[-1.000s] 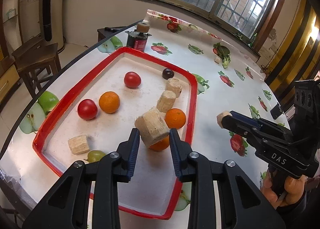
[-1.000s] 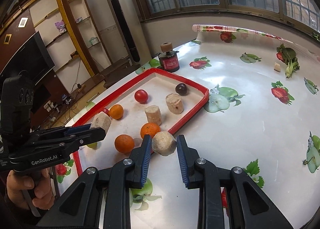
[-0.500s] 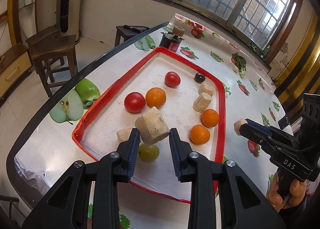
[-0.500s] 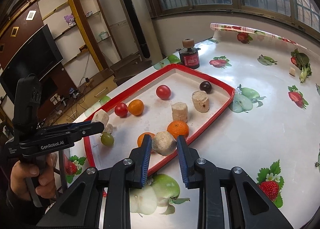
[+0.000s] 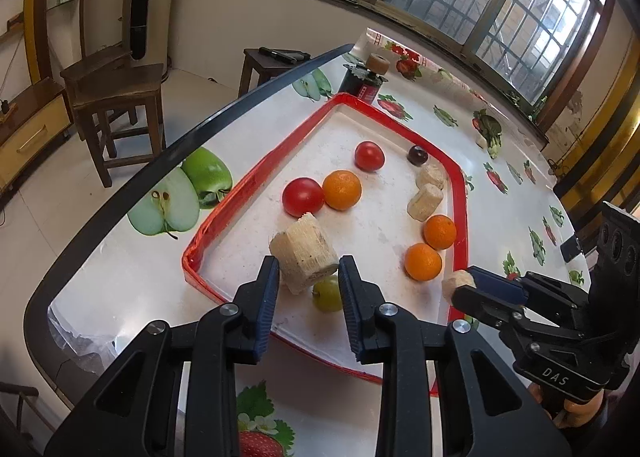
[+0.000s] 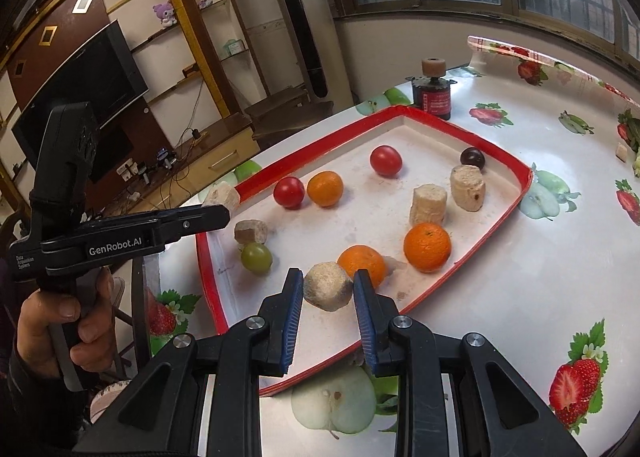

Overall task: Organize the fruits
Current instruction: 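Carry both cork blocks into the tray and open both grippers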

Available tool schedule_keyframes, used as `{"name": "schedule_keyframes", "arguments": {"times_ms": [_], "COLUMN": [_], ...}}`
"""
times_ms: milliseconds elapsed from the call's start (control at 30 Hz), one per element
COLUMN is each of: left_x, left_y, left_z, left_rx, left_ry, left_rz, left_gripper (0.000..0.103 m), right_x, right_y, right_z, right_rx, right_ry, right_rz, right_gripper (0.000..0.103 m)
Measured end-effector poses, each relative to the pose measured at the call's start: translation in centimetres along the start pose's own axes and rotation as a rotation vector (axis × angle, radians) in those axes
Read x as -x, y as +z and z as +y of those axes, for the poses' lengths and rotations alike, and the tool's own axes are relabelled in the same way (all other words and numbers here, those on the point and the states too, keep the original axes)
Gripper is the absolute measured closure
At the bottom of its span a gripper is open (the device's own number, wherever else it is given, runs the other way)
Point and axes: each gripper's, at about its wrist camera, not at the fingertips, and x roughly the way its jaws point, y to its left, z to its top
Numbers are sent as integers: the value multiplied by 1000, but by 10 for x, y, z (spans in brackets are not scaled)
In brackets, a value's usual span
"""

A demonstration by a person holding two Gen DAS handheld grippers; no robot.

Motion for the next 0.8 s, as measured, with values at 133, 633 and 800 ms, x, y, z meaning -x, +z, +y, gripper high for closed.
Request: {"name": "schedule_keyframes", "arguments": {"times_ms": [133,633,800], "left_x": [-4,-19,-19], "left_y": [-6,-9,-9], "left_z": [-4,-1,0], "left_rx": [-19,-21,-25], "left_ry": [-6,10,16], "left_rz": [20,47,47], "left_gripper": [75,75,75], "right_x": [-9,-37,-40], "right_y": [-5,-12,-13], "right_z": [8,11,10], "right_rx": [22,46,41], "right_ry": [0,-1,-2], "right_rz": [25,93,96], "right_gripper": [77,77,76]}}
